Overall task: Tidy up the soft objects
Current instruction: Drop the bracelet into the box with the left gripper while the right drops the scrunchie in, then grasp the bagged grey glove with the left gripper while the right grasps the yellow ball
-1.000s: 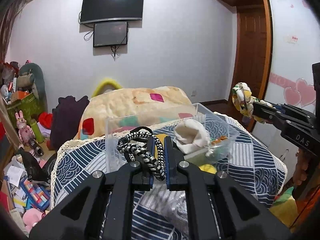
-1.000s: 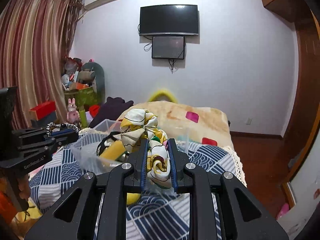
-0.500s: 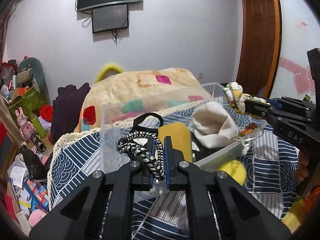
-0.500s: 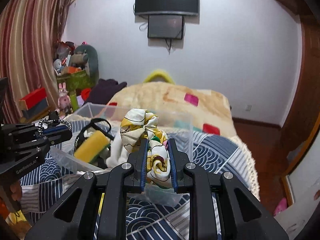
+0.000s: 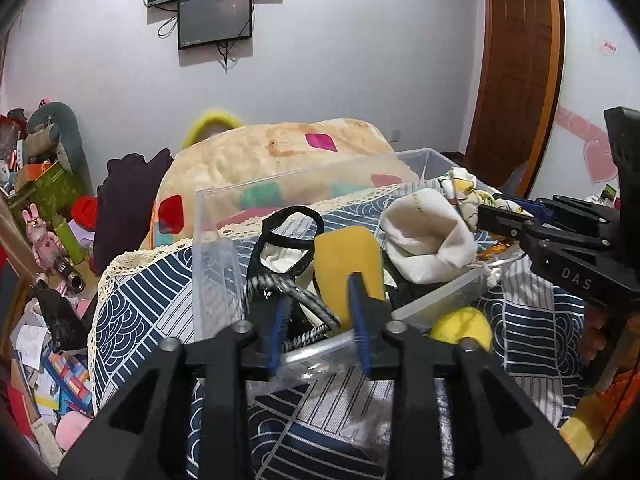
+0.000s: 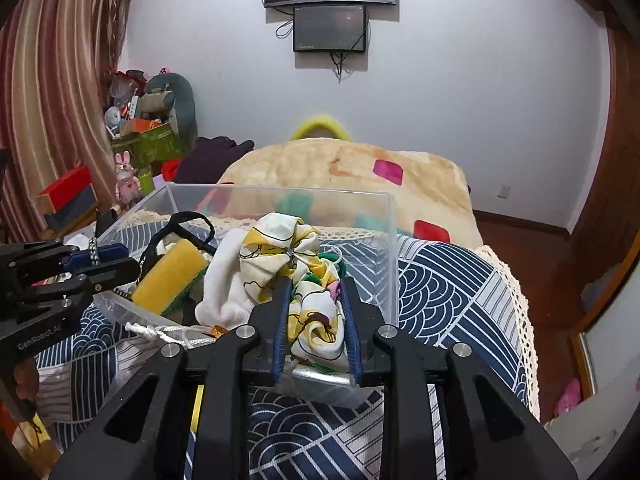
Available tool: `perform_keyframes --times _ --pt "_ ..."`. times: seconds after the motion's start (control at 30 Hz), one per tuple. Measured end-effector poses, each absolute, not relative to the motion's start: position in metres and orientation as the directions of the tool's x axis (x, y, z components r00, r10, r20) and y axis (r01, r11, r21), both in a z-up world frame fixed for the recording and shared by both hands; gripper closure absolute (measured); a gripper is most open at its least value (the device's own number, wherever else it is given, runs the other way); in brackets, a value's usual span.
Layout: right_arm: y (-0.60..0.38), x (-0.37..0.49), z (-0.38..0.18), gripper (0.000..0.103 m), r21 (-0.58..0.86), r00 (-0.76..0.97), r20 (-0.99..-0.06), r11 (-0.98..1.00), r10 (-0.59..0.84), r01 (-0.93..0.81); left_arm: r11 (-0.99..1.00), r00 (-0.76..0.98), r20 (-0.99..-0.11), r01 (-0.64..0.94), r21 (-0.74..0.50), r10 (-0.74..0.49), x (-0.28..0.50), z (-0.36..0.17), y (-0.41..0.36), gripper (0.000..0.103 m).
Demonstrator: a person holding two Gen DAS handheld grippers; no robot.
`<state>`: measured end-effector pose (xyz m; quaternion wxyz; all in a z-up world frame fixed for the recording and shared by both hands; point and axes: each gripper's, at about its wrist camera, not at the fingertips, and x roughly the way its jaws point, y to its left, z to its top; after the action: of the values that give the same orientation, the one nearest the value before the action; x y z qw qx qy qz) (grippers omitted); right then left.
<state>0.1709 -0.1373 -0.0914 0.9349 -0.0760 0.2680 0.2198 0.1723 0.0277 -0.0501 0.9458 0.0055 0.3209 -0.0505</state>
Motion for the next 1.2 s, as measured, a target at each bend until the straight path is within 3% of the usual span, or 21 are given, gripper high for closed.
perform_keyframes --times 0.2,0.43,0.5,0.57,0.8,1.03,1.2 --pt "-0.142 0.166 -0.087 0.067 -0.008 0.759 -0.521 0.888 0.389 -0.46 0.992 0.784 -0.608 0.118 -0.051 -0.125 0.162 -0.046 0.03 0.05" --pt "-0.146 0.157 -0.08 0.066 -0.003 0.766 -0.501 0.884 0.403 -0.468 0.992 0.783 -0.608 0.109 -0.07 -0.129 0.152 -0.043 0.031 0.049" --pt "-0.148 0.153 -0.078 0.064 -0.001 0.769 -0.492 0.883 0.409 -0.47 0.993 0.791 -0.599 0.093 -0.077 -0.121 0.146 -0.041 0.031 0.04" --pt "-0.15 0.147 -0.076 0.051 -0.003 0.776 -0.477 0.882 0.413 -0.471 0.994 0.803 -0.585 0.08 -0.078 -0.111 0.139 -0.039 0.031 0.032" --pt "-0.152 0.124 -0.069 0.043 -0.008 0.785 -0.434 0.869 0.442 -0.495 0.998 0.846 -0.531 0.016 -0.055 -0.043 0.113 -0.035 0.022 0.0" --pt "-0.154 0.11 -0.073 0.034 -0.018 0.789 -0.422 0.866 0.447 -0.5 0.996 0.821 -0.565 0.043 -0.074 -0.077 0.103 -0.05 0.009 0.0" --pt "-0.155 0.107 -0.081 0.033 -0.02 0.782 -0.44 0.865 0.442 -0.501 0.995 0.795 -0.599 0.064 -0.072 -0.095 0.1 -0.07 -0.007 0.0"
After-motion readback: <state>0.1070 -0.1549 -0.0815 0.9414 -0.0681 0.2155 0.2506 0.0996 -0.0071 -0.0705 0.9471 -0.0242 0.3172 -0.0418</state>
